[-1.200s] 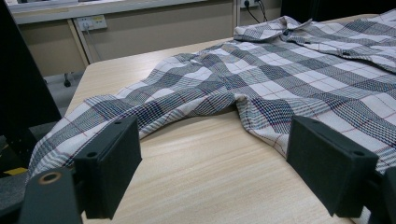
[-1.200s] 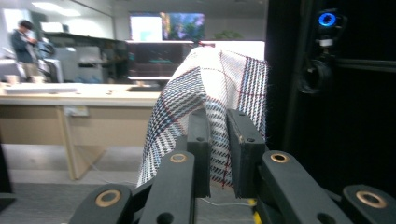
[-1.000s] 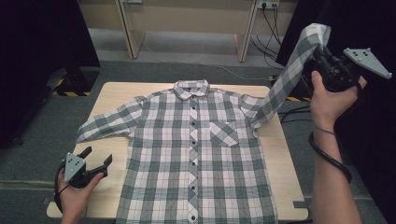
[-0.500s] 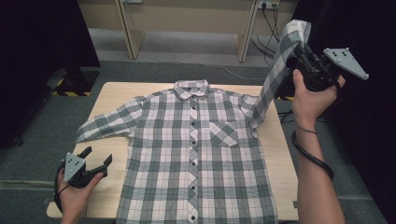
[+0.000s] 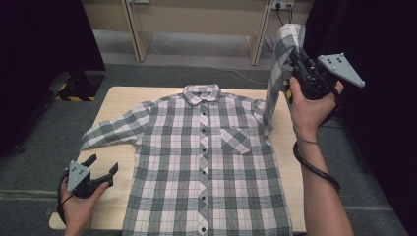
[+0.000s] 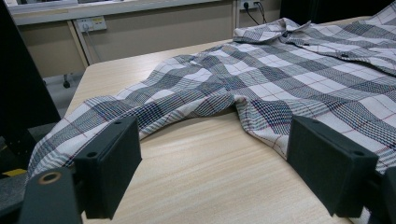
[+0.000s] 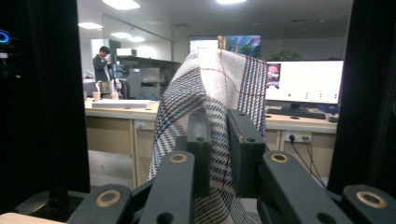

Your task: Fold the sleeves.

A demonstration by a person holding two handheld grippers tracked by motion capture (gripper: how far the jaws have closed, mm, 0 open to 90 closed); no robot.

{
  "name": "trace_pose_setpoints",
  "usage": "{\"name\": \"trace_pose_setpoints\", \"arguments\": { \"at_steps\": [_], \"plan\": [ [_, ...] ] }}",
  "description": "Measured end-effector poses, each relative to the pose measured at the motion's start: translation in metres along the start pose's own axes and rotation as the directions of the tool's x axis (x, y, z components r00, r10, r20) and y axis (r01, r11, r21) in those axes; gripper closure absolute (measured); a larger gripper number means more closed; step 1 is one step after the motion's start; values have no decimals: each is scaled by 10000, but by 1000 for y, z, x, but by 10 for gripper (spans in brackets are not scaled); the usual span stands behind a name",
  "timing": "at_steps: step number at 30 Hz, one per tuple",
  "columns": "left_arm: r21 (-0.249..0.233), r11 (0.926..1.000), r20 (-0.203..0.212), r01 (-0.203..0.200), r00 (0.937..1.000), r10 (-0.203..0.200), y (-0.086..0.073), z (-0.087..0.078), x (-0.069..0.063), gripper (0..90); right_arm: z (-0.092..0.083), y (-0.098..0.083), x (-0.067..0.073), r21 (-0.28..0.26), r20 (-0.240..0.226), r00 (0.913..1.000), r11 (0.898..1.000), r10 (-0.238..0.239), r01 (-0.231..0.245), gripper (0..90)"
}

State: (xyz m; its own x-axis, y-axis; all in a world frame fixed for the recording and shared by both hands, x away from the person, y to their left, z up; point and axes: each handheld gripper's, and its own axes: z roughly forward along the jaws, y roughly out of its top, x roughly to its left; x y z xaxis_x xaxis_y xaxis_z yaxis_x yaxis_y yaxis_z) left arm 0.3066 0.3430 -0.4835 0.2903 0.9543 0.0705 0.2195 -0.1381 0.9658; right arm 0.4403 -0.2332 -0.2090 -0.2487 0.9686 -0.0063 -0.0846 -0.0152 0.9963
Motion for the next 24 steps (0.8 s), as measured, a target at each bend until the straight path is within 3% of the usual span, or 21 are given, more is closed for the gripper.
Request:
{"name": "trace_pose_setpoints", "arguments": {
  "at_steps": [24],
  "plan": [
    [23, 10000, 16, 31, 10000, -31, 0, 0, 0, 170, -1, -13, 46, 118, -1250, 9917, 9994, -316, 333, 804]
  ]
}}
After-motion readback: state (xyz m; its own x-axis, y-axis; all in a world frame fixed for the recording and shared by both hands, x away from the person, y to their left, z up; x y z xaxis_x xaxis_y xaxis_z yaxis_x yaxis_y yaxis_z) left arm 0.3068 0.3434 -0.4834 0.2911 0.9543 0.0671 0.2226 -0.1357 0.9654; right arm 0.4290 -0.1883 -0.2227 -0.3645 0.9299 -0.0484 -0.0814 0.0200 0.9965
